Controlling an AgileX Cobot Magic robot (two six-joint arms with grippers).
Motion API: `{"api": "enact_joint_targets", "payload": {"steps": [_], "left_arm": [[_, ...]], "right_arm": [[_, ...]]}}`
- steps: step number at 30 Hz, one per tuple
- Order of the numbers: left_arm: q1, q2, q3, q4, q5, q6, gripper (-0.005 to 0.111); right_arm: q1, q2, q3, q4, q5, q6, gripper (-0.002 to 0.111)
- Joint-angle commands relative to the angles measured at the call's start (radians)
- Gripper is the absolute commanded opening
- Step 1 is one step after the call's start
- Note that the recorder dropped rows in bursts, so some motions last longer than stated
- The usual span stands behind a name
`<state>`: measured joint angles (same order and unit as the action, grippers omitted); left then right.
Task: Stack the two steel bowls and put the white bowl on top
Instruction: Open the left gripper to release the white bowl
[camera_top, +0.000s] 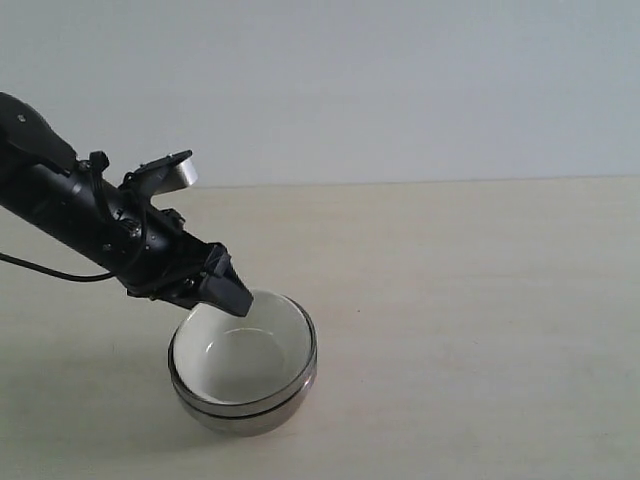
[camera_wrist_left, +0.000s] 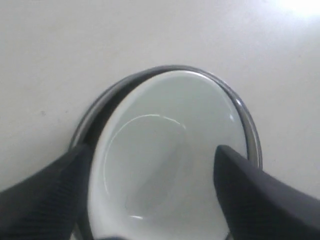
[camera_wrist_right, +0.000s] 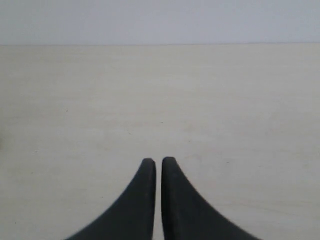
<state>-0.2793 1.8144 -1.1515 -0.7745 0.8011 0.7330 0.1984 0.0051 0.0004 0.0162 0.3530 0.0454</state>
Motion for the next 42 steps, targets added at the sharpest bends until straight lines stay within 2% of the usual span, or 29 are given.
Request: {"api": "enact_joint_targets", "payload": {"steps": [1, 10, 16, 27, 31, 36, 41, 42], "left_arm": [[0.001, -0.028, -0.023, 0.002, 0.029, -0.024, 0.065], [0.001, -0.028, -0.029, 0.02, 0.059, -0.031, 0.065], [0.001, -0.043, -0.053, 0.187, 0.056, -0.125, 0.065], [0.001, -0.081, -0.084, 0.18, 0.037, -0.166, 0.064], [0.001, -0.081, -0.068, 0.173, 0.034, -0.166, 0.054], [0.001, -0.081, -0.059, 0.173, 0.034, -0.157, 0.034], [0.001, -0.081, -0.046, 0.173, 0.029, -0.157, 0.006], [0.001, -0.081, -0.041, 0.173, 0.022, -0.153, 0.004]], "right_arm": [[-0.009, -0.005, 0.0, -0.001, -0.012, -0.001, 0.0], [-0.009, -0.005, 0.0, -0.001, -0.008, -0.001, 0.0], [-0.009, -0.005, 0.0, -0.001, -0.01, -0.001, 0.0], [-0.009, -0.005, 0.0, -0.001, -0.01, -0.001, 0.0], [-0.009, -0.005, 0.0, -0.001, -0.01, -0.001, 0.0], [-0.009, -0.005, 0.0, -0.001, -0.01, -0.001, 0.0], [-0.009, -0.005, 0.0, -0.001, -0.01, -0.001, 0.0], [-0.009, -0.005, 0.0, -0.001, -0.01, -0.001, 0.0]]}}
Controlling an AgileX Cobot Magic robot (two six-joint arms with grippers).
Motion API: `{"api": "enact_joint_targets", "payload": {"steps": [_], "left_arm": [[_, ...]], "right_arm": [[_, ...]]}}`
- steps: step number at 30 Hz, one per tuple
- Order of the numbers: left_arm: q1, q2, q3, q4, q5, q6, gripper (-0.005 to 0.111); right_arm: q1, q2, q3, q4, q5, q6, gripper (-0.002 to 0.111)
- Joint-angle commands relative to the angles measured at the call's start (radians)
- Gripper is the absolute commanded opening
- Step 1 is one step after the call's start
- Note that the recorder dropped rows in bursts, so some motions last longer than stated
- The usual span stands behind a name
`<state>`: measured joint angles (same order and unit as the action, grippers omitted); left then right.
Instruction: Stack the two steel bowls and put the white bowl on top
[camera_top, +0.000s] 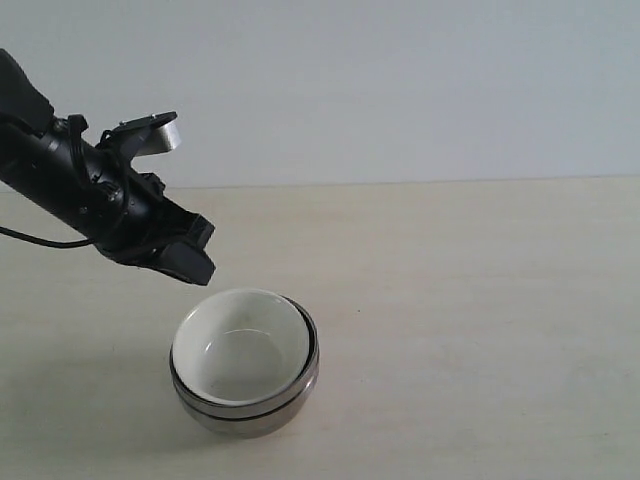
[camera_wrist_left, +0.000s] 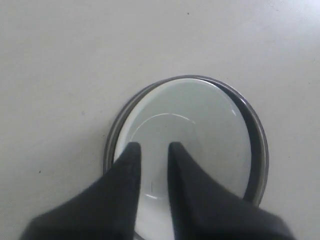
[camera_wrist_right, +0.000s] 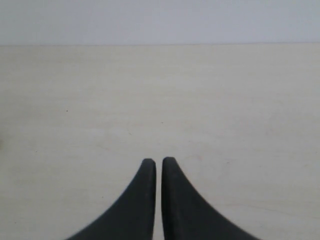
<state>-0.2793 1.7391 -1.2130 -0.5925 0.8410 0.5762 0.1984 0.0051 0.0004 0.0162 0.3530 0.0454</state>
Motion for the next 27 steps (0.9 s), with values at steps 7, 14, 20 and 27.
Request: {"api": "enact_joint_targets", "payload": {"steps": [7, 14, 20, 27], "left_arm": [[0.001, 0.038, 0.043, -0.014, -0.04, 0.018, 0.004], [-0.001, 0.099, 0.043, -0.019, -0.041, 0.034, 0.004], [-0.001, 0.108, 0.043, -0.019, -0.052, 0.043, 0.004], [-0.001, 0.066, 0.033, -0.019, -0.037, 0.043, 0.004]], "right_arm": [[-0.009, -0.005, 0.0, -0.001, -0.01, -0.001, 0.0], [-0.009, -0.005, 0.0, -0.001, -0.01, -0.001, 0.0], [-0.009, -0.005, 0.0, -0.001, -0.01, -0.001, 0.0], [-0.009, -0.005, 0.0, -0.001, -0.01, -0.001, 0.0]]}}
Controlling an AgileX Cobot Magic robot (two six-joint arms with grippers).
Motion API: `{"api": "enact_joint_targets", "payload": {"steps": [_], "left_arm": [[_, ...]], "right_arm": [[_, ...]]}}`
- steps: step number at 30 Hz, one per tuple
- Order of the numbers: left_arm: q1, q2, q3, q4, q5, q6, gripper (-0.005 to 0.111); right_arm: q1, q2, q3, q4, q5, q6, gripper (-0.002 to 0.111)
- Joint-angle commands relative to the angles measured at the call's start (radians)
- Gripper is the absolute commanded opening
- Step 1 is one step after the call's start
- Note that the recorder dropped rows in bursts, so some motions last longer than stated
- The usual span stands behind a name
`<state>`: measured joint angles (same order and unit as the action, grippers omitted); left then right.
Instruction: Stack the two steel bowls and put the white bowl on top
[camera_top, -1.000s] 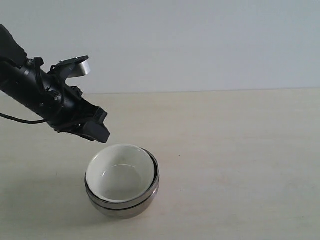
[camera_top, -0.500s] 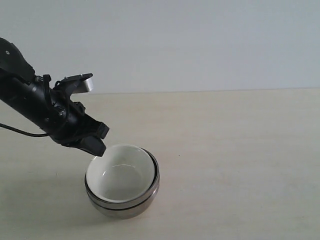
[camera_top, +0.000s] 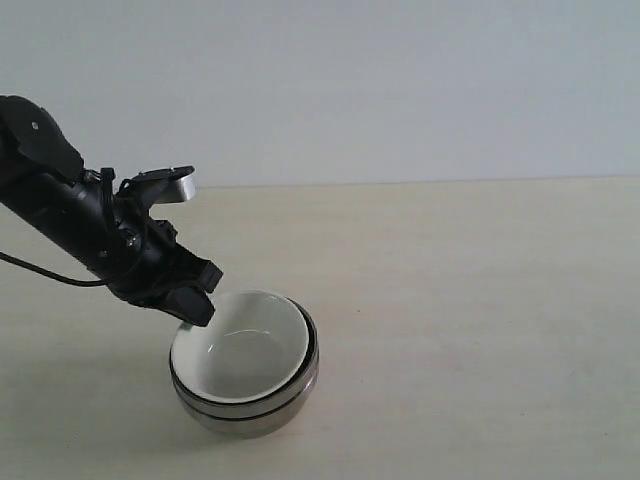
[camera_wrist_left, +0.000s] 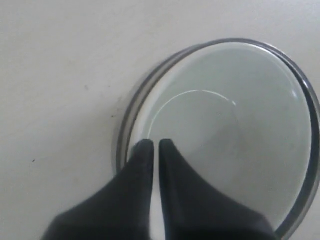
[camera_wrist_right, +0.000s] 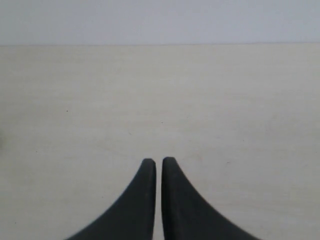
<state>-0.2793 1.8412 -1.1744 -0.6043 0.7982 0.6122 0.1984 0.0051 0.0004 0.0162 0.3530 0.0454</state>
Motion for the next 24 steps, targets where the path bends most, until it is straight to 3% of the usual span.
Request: {"api": "enact_joint_targets", "payload": {"steps": [1, 17, 24], "left_arm": [[-0.001, -0.044, -0.005, -0.007, 0.006, 0.007, 0.004], [0.001, -0.166, 0.005, -0.003, 0.016, 0.016, 0.004], [0.001, -0.375, 0.143, -0.021, -0.104, 0.013, 0.004]], "right_arm": [[-0.009, -0.005, 0.0, -0.001, -0.01, -0.001, 0.0], [-0.009, -0.005, 0.0, -0.001, -0.014, -0.001, 0.0], [-0.009, -0.005, 0.0, -0.001, -0.014, -0.001, 0.0]]}}
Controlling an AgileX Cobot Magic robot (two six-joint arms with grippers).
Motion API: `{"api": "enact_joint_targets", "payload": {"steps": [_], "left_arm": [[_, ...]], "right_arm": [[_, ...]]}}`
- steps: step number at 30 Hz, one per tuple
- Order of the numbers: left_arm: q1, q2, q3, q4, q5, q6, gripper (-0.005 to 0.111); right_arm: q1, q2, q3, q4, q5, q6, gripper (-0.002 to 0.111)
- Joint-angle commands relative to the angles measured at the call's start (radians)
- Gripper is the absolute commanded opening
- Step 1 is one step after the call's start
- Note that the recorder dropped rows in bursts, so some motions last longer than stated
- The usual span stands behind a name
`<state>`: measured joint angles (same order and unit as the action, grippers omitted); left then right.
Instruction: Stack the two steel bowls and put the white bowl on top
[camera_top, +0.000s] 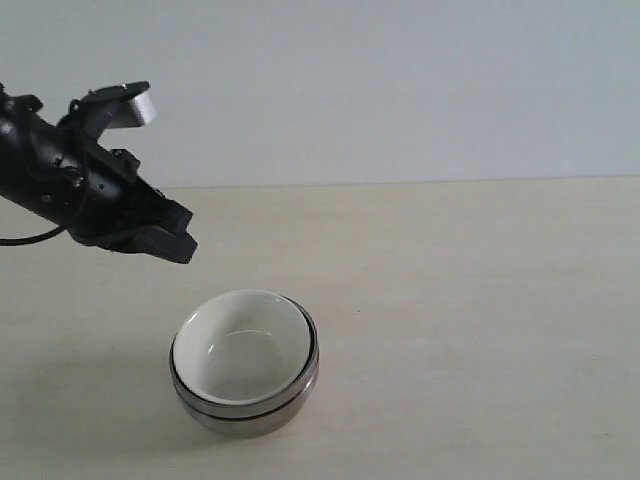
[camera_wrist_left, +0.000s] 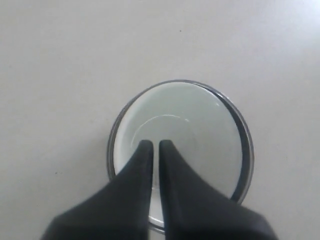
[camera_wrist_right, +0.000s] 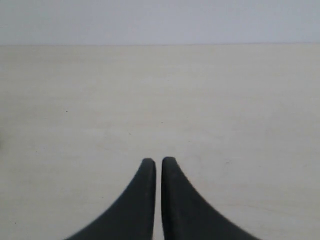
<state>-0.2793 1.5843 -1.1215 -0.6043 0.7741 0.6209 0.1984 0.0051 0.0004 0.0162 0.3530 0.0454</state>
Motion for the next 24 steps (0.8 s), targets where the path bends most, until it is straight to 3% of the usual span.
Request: {"api": "enact_joint_targets", "payload": {"steps": [1, 9, 18, 24], "left_arm": [[0.001, -0.146, 0.119, -0.031, -0.106, 0.004, 0.004], [0.001, -0.404, 0.403, -0.301, -0.425, 0.038, 0.004], [-0.011, -0.617, 0.572, -0.49, -0.536, 0.161, 0.004], [-0.011, -0.719, 0.599, -0.536, -0.542, 0.165, 0.004]], "right_arm": [[-0.009, -0.005, 0.0, -0.001, -0.014, -0.001, 0.0], [-0.009, -0.005, 0.0, -0.001, -0.014, -0.001, 0.0], [-0.009, -0.005, 0.0, -0.001, -0.014, -0.001, 0.0], [-0.009, -0.005, 0.0, -0.001, -0.011, 0.0, 0.0]]}}
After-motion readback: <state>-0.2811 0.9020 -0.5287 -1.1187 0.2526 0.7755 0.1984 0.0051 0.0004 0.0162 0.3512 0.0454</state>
